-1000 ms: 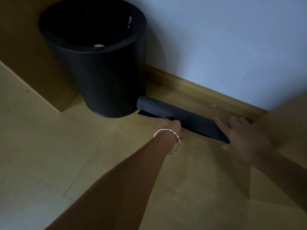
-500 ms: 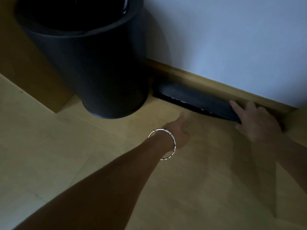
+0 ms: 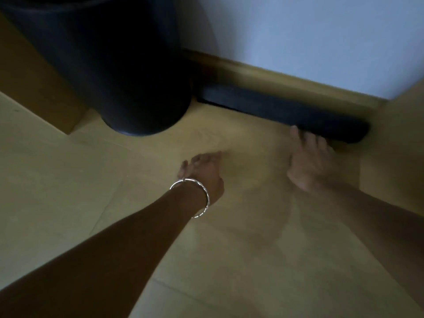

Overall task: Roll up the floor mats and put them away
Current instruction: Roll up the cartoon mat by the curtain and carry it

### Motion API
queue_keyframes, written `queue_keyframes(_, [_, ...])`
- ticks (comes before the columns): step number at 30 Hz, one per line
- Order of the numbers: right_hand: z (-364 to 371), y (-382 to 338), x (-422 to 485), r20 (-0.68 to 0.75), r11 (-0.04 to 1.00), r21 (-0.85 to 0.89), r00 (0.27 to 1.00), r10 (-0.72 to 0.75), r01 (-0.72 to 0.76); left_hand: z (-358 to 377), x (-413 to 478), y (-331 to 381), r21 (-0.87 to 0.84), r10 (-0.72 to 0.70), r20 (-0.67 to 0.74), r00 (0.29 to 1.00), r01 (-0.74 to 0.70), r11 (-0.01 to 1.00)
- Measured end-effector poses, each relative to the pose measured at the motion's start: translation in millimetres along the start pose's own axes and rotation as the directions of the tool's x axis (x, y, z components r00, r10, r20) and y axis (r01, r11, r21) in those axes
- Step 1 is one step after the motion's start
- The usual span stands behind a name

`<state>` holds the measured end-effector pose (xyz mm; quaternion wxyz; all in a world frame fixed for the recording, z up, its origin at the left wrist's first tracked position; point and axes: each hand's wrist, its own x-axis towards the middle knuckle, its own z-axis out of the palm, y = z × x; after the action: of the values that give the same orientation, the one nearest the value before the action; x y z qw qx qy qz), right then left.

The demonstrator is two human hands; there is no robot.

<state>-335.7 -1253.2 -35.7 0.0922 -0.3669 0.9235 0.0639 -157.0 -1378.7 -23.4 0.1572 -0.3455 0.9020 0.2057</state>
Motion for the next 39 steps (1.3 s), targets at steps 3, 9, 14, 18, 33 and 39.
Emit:
queue_keyframes(3, [26, -14, -51, -0.018, 0.987, 0.139, 0.996, -0.084, 0.086, 17, -24, 1, 0.089, 0.038, 0.013, 0.999, -0.039, 0.995])
queue_keyframes(9, [22, -50, -197, 0.093, 0.973, 0.211, 0.989, -0.118, 0.096, 17, -139, 7, 0.221, 0.173, 0.166, 0.971, -0.207, 0.953])
queue_keyframes(14, [-52, -85, -338, 0.345, 0.955, 0.288, 0.921, -0.18, 0.079, -34, -263, -7, 0.223, 0.195, 0.357, 0.913, -0.286, 0.932])
queue_keyframes(18, [-173, -94, -402, 0.373, 0.972, 0.183, 0.905, -0.205, 0.145, -142, -334, -5, 0.177, 0.203, 0.277, 0.939, -0.258, 0.95])
queue_keyframes(33, [-726, -262, -687, -0.238, 0.984, 0.026, 0.957, -0.167, 0.178, -581, -774, -44, 0.404, 0.513, -0.399, 0.76, -0.357, 0.842])
queue_keyframes(39, [-772, -338, -759, -0.295, 0.967, -0.041, 0.921, -0.253, 0.252, -599, -863, -120, 0.387, 0.417, -0.531, 0.738, -0.226, 0.894])
